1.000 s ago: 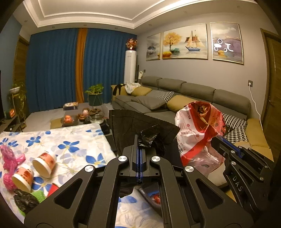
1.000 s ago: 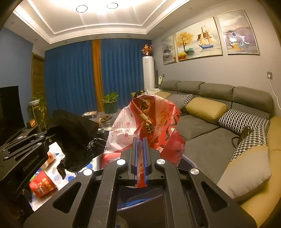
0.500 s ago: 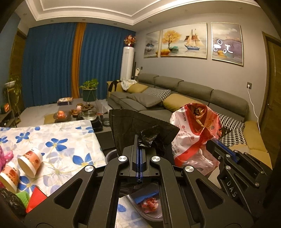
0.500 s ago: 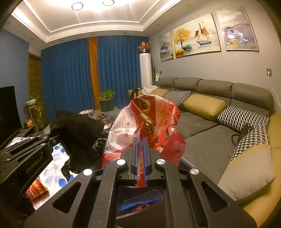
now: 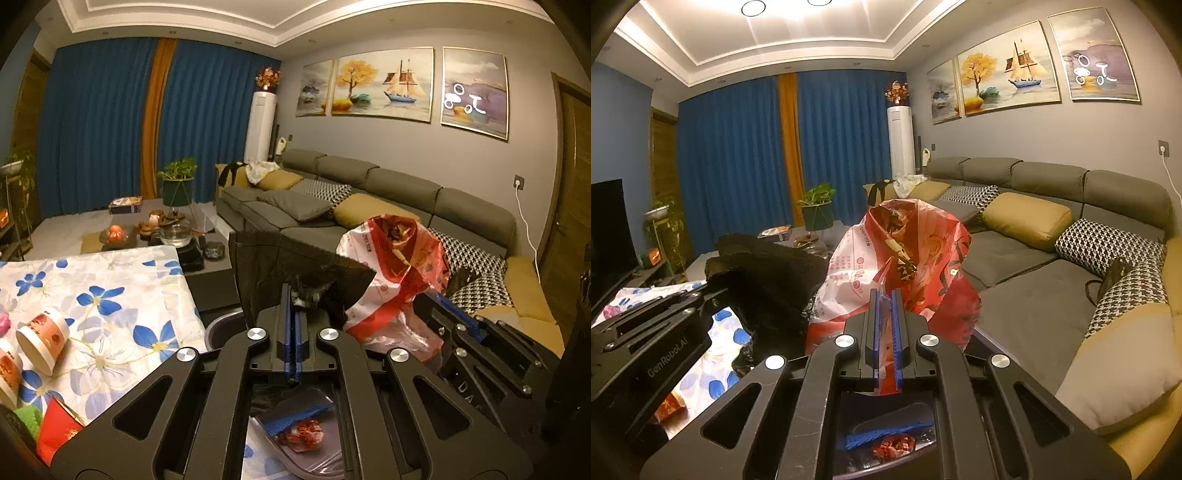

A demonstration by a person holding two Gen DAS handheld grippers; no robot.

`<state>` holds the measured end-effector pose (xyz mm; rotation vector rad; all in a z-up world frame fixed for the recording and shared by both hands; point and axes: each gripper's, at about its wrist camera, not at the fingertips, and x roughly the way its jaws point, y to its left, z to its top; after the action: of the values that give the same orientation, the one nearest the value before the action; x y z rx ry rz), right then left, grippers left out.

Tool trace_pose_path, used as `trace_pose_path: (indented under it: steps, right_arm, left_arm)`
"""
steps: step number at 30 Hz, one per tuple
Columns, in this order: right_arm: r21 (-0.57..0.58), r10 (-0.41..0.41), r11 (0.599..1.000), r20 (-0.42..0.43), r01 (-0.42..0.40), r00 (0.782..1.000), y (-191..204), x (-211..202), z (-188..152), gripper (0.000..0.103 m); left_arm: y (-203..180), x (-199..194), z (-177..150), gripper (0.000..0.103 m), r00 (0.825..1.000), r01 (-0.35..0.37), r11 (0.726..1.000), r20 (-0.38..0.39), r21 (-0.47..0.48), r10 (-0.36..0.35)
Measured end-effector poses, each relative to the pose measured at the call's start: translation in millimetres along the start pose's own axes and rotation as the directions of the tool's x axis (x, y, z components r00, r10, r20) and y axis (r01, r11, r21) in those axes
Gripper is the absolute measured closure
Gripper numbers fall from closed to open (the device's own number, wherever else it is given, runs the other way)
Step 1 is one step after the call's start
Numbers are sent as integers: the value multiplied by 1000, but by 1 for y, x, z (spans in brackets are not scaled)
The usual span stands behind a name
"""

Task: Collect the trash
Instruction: 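Carry both bags over the grey bin and open both tools to drop them, then move both tools back to the table and grasp the red paper cup with the right tool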

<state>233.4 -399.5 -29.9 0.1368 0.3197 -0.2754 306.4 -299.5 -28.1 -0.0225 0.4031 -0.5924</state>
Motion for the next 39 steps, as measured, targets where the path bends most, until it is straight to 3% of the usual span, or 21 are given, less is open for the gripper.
trace_pose_path:
  steps: [2,3,4,6,10,14,19,28,35,39]
  right_arm:
    - [12,1,1000,0,-1,1000,-4,2,0,87]
    - [15,-4,1000,1,4,1000,-5,2,0,81]
    - [20,-7,1000,2,7,1000,-6,1,0,70]
    - [28,-16,999,6,16,1000,-10,0,1,58]
    - [39,-32,999,13,31,999,-14,-9,2,54]
    - [46,-50,998,22,49,999,-15,-21,3,46]
    - [47,-75,996,37,73,997,-11,-43,0,28]
    - [28,-34,999,29,33,999,20,-83,-18,20]
    - [-5,47,999,-6,-47,999,66,-118,-45,19]
    - [-17,130,991,-42,-131,991,101,-137,-67,19]
  left_arm:
    - [4,4,-1,69,1000,16,1000,-21,-18,-16]
    - [6,4,-1,52,1000,24,999,-19,-31,-25]
    - [8,2,-3,44,1000,23,999,-8,-42,-24]
    - [13,0,-4,33,1000,13,998,7,-64,-12]
    - [23,-7,-3,22,999,-43,994,10,-97,45]
    - [29,-25,-2,15,993,-107,987,33,-122,112]
    - [34,-53,-4,11,983,-173,977,46,-123,180]
    - [62,-133,-30,11,962,-263,956,47,-127,271]
    - [95,-202,-72,11,926,-374,924,30,-85,377]
    - [128,-243,-100,11,886,-460,882,10,-106,463]
